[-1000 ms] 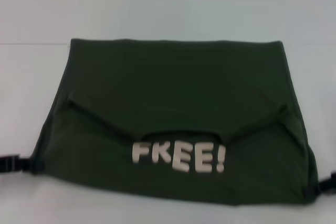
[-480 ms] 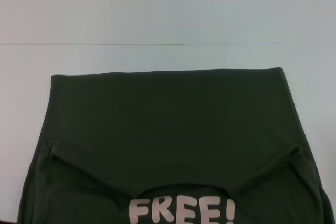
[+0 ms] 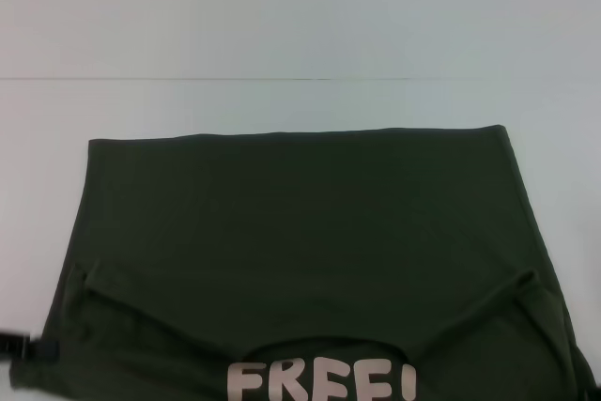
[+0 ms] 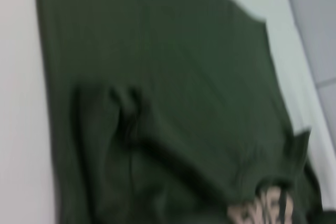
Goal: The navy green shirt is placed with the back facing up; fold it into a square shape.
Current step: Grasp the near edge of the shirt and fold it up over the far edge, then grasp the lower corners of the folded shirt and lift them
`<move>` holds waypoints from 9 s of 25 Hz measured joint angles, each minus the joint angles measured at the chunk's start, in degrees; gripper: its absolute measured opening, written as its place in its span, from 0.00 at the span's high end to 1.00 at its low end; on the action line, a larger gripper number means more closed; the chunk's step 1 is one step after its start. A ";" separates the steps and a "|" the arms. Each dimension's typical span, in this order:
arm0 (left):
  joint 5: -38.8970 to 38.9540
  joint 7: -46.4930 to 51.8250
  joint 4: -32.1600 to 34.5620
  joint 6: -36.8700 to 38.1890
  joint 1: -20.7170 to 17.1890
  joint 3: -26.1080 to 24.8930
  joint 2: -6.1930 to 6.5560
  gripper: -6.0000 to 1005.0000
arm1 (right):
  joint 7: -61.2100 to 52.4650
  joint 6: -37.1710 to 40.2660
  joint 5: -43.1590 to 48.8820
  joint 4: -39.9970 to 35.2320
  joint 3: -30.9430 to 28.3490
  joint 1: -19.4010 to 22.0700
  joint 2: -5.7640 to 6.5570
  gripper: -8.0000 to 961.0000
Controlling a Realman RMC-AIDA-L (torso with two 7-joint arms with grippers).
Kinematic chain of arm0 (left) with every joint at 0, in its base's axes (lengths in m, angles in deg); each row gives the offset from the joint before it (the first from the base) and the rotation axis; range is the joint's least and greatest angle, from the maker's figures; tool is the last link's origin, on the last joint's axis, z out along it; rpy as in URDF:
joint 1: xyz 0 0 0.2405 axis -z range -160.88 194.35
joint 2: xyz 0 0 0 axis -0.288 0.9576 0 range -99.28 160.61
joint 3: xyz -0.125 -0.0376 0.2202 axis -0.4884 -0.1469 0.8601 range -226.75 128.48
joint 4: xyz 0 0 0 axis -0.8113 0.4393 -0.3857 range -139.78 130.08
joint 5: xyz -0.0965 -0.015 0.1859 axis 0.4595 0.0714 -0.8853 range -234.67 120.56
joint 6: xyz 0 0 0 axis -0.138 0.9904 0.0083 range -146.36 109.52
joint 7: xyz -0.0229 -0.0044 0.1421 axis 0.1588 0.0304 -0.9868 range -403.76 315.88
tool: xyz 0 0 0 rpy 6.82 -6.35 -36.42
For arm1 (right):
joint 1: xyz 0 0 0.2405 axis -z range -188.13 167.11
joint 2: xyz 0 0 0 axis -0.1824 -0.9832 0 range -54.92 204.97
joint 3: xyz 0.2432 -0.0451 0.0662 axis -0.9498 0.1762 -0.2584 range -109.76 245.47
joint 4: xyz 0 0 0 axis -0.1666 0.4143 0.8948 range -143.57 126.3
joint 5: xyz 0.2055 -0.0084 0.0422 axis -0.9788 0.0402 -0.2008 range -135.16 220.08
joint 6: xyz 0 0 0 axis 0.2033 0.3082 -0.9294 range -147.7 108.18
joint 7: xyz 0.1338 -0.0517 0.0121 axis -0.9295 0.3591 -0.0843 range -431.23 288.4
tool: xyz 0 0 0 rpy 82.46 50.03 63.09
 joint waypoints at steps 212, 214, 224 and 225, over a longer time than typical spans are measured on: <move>28.37 -8.29 -11.03 -46.18 -0.30 15.64 -4.18 0.95 | -14.22 -31.66 -25.95 3.79 9.99 0.54 -0.30 0.26; 28.47 -8.28 -11.03 -46.18 -0.29 15.63 -4.16 0.95 | -14.31 -31.67 -25.94 3.80 10.03 0.44 -0.32 0.33; 28.65 -8.30 -11.03 -46.19 -0.30 15.63 -4.15 0.95 | -14.70 -31.92 -25.80 3.80 10.16 0.35 -0.40 0.90; 28.67 -8.26 -11.03 -46.18 -0.30 15.63 -4.13 0.95 | -14.70 -31.92 -25.79 3.80 10.16 0.33 -0.40 0.90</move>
